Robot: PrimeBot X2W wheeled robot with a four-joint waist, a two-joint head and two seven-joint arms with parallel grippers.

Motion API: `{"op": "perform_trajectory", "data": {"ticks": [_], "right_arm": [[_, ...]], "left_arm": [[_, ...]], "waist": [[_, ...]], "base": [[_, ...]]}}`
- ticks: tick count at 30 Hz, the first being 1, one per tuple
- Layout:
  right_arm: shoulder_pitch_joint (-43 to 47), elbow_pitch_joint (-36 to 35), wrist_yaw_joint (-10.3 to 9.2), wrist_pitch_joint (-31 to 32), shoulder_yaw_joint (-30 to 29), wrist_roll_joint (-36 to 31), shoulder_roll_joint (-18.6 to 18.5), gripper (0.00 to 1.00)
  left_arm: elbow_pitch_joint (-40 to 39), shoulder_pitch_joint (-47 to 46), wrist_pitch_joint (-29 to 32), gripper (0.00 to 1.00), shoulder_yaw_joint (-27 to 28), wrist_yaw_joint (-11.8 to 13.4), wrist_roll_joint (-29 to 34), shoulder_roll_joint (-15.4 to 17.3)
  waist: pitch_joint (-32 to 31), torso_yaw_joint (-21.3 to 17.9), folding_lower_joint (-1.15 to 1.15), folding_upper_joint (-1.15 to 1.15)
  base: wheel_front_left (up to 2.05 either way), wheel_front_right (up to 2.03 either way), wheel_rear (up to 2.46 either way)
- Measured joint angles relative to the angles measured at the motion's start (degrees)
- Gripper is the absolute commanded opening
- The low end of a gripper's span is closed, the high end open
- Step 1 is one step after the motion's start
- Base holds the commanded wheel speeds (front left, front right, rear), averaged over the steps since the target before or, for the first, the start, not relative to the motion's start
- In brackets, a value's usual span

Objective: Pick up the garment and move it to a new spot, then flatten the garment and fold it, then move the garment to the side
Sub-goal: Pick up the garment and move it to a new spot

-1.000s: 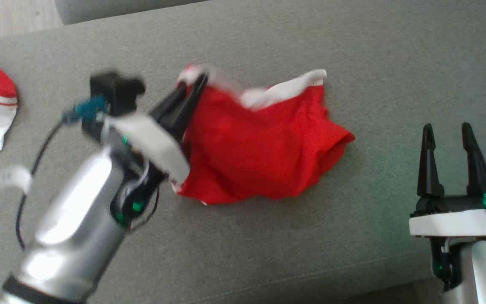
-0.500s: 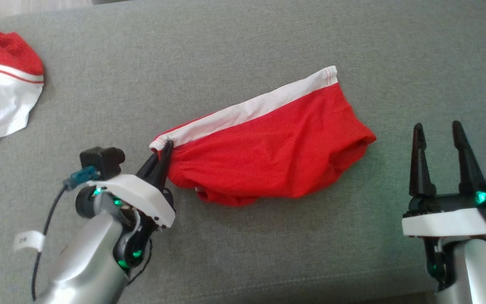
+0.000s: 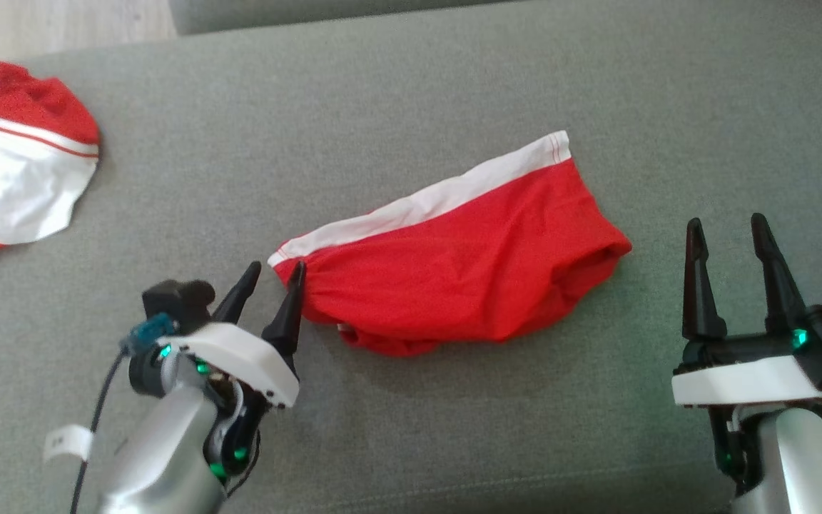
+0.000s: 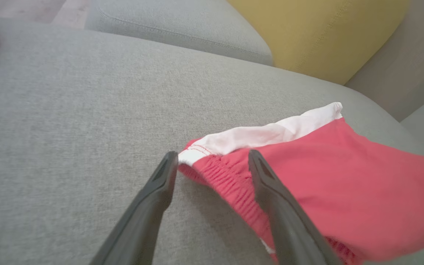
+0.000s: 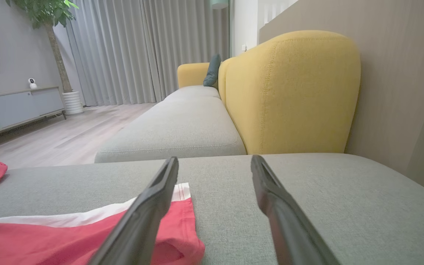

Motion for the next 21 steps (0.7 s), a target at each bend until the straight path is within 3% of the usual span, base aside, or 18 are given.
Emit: {"op": "perform_trajectory", "data": {"ticks": [11, 21], "right_arm": [[2.45, 0.75, 0.00, 0.00, -0.62, -0.42, 0.00, 1.00], [4.83, 1.79, 0.00, 0.01, -0.15, -0.43, 0.00, 1.00]], "left_arm": [[-14.11, 9.80, -0.31, 1.00, 6.37, 4.68, 10.85, -0.42], [-21.18, 20.78, -0.31, 1.00, 11.67, 7.48, 15.88, -4.00]], "waist": [[-5.74, 1.52, 0.00, 0.00], [-9.91, 3.36, 0.00, 0.00]], "base": [[0.00, 0.00, 0.00], [0.00, 0.00, 0.00]]}}
